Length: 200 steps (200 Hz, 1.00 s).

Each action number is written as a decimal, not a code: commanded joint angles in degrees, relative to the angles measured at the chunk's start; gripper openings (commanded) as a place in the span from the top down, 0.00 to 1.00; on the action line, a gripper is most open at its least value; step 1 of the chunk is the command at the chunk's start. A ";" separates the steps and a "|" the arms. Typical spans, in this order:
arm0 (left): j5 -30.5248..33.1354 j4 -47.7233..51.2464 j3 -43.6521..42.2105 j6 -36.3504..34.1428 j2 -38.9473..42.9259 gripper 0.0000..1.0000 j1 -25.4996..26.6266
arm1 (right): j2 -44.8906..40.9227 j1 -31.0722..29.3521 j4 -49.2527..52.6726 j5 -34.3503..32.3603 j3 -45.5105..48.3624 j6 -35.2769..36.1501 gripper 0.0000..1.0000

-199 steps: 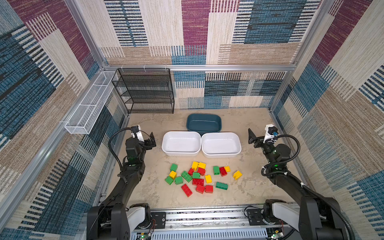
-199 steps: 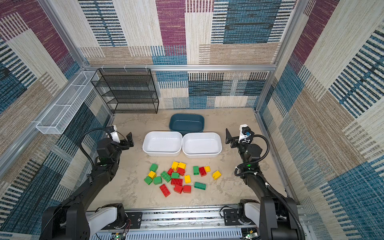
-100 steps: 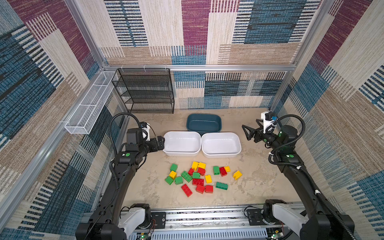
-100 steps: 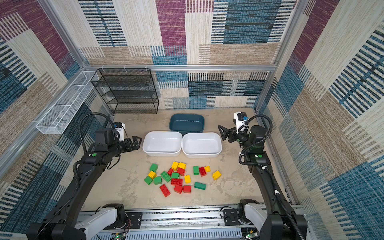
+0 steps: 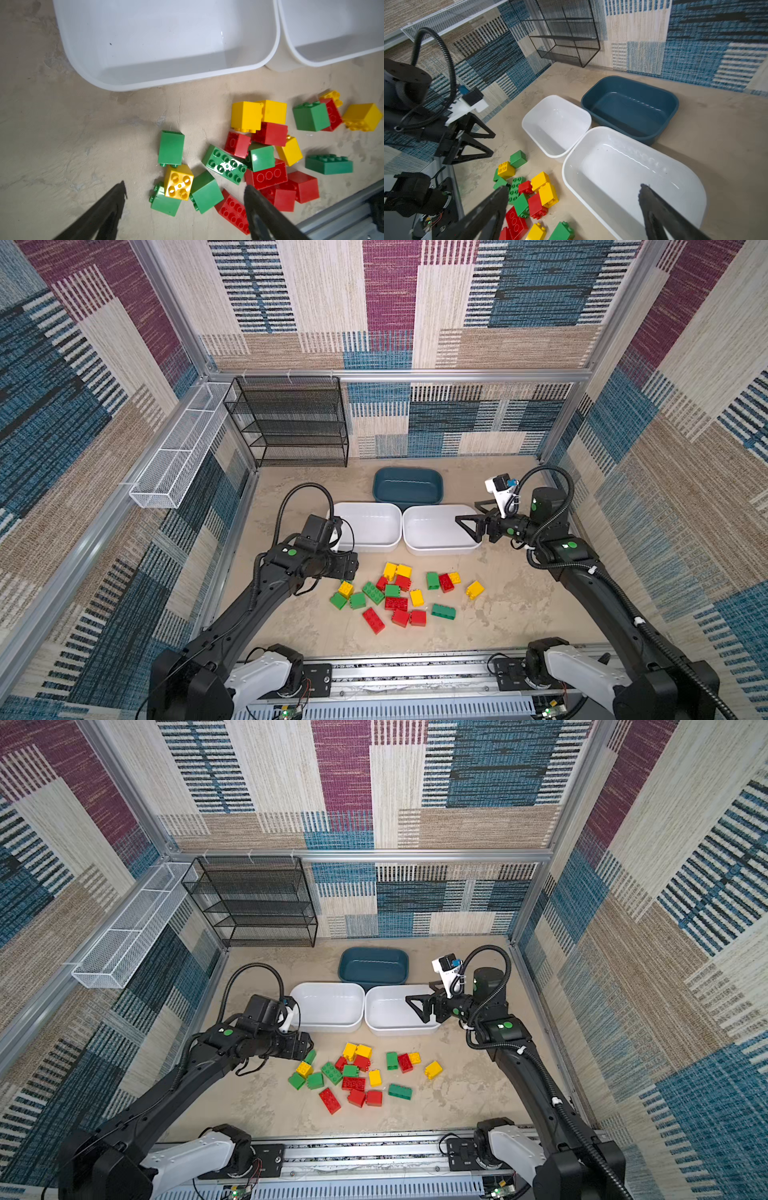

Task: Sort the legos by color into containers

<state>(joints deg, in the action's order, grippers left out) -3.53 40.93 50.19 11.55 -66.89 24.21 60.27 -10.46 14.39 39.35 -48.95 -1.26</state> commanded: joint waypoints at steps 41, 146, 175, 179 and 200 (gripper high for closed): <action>8.63 -6.03 -0.17 -3.27 -8.91 0.17 3.08 | -2.26 -6.46 0.32 0.03 4.83 -4.69 0.01; 13.10 -1.03 3.22 -5.55 -20.16 0.31 6.60 | -1.56 -7.64 -0.16 -0.42 5.79 -4.56 0.01; 13.33 -0.38 4.14 -6.50 -22.55 0.34 6.64 | -1.29 -7.57 -0.30 -0.42 6.42 -4.54 0.01; 13.57 -0.12 4.27 -6.69 -23.06 0.34 6.57 | -1.29 -7.64 -0.31 -0.34 6.48 -4.62 0.01; 12.93 0.62 5.21 -7.29 -25.29 0.41 6.81 | -1.56 -7.60 -0.17 -0.55 6.80 -4.60 0.01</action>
<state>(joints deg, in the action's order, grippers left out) 8.86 39.42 54.33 6.39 -90.48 30.83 58.89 -18.00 15.09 38.96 -42.41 -5.52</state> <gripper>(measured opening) 0.626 0.993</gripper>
